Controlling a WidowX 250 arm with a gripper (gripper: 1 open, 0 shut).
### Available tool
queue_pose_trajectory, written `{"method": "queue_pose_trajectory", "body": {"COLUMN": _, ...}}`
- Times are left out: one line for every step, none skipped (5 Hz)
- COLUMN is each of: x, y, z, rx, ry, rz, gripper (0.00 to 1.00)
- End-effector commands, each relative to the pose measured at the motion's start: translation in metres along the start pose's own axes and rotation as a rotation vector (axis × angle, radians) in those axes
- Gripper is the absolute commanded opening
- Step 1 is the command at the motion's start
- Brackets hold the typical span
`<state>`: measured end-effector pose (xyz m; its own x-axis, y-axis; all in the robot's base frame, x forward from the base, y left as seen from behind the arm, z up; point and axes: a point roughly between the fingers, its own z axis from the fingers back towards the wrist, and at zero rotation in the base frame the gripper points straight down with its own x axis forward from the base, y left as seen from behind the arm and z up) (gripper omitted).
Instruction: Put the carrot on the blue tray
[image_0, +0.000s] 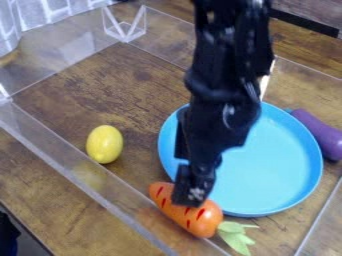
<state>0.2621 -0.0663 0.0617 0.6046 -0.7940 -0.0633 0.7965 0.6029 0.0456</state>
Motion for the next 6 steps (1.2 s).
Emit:
{"method": "queue_pose_trajectory", "body": {"x": 0.018, "y": -0.003, "z": 0.0, "rx": 0.018, "ry": -0.029, "rz": -0.02, "gripper": 1.0}}
{"method": "queue_pose_trajectory", "body": {"x": 0.024, "y": 0.001, "z": -0.002, "rx": 0.016, "ry": -0.027, "rz": 0.042, "gripper": 1.0}}
{"method": "queue_pose_trajectory", "body": {"x": 0.029, "y": 0.0, "z": -0.01, "rx": 0.015, "ry": -0.026, "rz": -0.027, "gripper": 0.0}}
{"method": "queue_pose_trajectory", "body": {"x": 0.025, "y": 0.004, "z": -0.011, "rx": 0.015, "ry": -0.018, "rz": -0.032, "gripper": 0.0}}
{"method": "queue_pose_trajectory", "body": {"x": 0.024, "y": 0.005, "z": -0.014, "rx": 0.009, "ry": -0.024, "rz": -0.036, "gripper": 0.0}}
{"method": "queue_pose_trajectory", "body": {"x": 0.017, "y": 0.006, "z": -0.019, "rx": 0.004, "ry": -0.029, "rz": -0.057, "gripper": 1.0}}
